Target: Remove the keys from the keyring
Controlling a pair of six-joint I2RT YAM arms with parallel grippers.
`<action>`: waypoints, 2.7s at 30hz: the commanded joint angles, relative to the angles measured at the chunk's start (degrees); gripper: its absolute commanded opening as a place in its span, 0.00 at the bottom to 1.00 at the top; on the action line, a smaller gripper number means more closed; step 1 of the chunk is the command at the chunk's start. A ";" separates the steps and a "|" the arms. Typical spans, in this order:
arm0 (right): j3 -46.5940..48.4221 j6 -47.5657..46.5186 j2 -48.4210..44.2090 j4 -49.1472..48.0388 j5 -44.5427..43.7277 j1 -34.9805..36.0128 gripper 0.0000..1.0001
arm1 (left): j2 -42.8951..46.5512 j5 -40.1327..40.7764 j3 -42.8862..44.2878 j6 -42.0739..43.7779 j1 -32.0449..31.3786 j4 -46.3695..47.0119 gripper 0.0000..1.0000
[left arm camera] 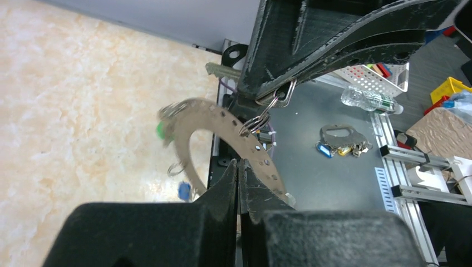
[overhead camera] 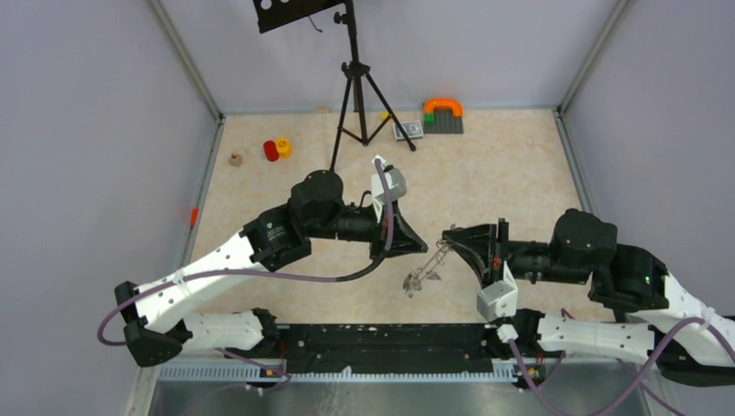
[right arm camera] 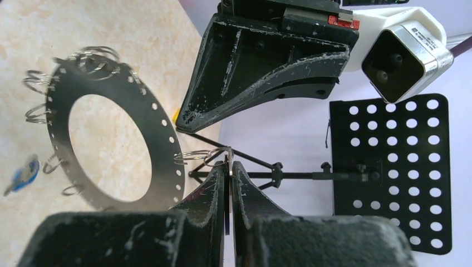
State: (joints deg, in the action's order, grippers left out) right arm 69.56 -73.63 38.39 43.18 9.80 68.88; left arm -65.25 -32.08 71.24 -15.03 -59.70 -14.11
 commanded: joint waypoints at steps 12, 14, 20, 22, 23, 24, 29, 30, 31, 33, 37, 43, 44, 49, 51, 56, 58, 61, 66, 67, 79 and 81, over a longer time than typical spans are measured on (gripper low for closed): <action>0.96 -2.16 0.19 -2.09 -1.20 0.41 0.00 | 5.64 6.50 -3.05 1.01 0.36 6.14 0.29; 0.89 -1.37 0.19 -2.51 -1.10 0.40 0.00 | 7.42 7.55 -4.59 1.53 0.35 8.13 0.35; 0.92 -1.55 0.22 -3.03 -0.17 0.39 0.00 | 11.18 6.80 -8.61 3.44 0.33 14.60 0.48; 0.48 -2.73 0.02 -3.72 -0.05 0.38 0.00 | 11.33 5.06 -9.37 3.87 0.35 16.99 0.57; 0.33 -3.46 0.06 -4.01 -0.05 0.39 0.00 | 11.09 4.07 -9.51 4.01 0.36 17.89 0.61; 0.25 -4.09 0.02 -4.38 0.00 0.38 0.00 | 10.64 3.11 -9.54 4.27 0.37 18.63 0.64; 0.17 -8.41 -0.44 -6.01 1.89 0.38 0.00 | 8.25 -0.10 -9.23 5.48 0.33 21.08 0.76; 0.21 -9.17 -0.48 -6.29 2.47 0.41 0.00 | 7.76 -0.42 -9.08 5.53 0.33 21.58 0.77; 0.29 -10.39 -0.65 -6.77 2.72 0.42 0.00 | 7.18 -1.04 -8.91 5.61 0.37 21.99 0.78; 0.31 -12.28 -0.84 -7.54 3.33 0.40 0.00 | 6.11 -2.46 -8.36 5.54 0.33 22.78 0.78; 1.07 -15.09 -0.40 -8.30 3.77 0.45 0.00 | 4.07 -4.74 -7.47 4.75 0.33 24.82 0.78; 3.71 -18.63 1.36 -6.17 3.67 0.39 0.00 | 1.32 -6.98 -6.47 2.95 0.36 28.36 0.78; 3.96 -18.88 1.54 -6.00 3.71 0.42 0.00 | 0.95 -7.61 -6.31 2.49 0.31 29.11 0.78; 3.94 -19.45 1.52 -6.33 3.64 0.40 0.00 | -0.40 -11.45 -6.12 0.45 0.32 32.67 0.72; 3.79 -19.37 1.35 -6.67 3.73 0.38 0.00 | -0.80 -12.65 -6.14 -0.16 0.31 33.39 0.69; 3.27 -19.36 0.87 -7.21 3.60 0.38 0.00 | -1.34 -15.05 -6.14 -1.01 0.29 34.06 0.58; 3.09 -19.28 0.61 -7.67 3.61 0.39 0.00 | -1.45 -15.41 -6.12 -1.18 0.35 34.03 0.53; 2.59 -19.12 0.15 -8.87 3.43 0.38 0.00 | -1.62 -15.89 -6.12 -1.23 0.38 33.72 0.49; 2.93 -19.01 -0.42 -8.71 3.28 0.39 0.00 | -1.72 -16.27 -6.17 -1.41 0.29 33.42 0.45; 3.02 -18.93 -0.44 -8.53 3.34 0.44 0.00 | -1.80 -16.19 -6.17 -1.47 0.32 33.41 0.45; 2.25 -18.49 -0.41 -7.98 3.83 0.43 0.00 | -2.74 -15.58 -4.69 -1.67 0.35 34.35 0.41; 2.25 -18.44 -0.42 -7.91 3.91 0.41 0.00 | -2.73 -15.49 -4.79 -1.67 0.37 34.32 0.38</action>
State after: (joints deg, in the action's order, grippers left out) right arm 70.63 -91.90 38.61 38.59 12.12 68.88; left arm -67.94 -47.11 64.27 -16.38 -59.59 17.12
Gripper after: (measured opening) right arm 0.019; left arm 0.404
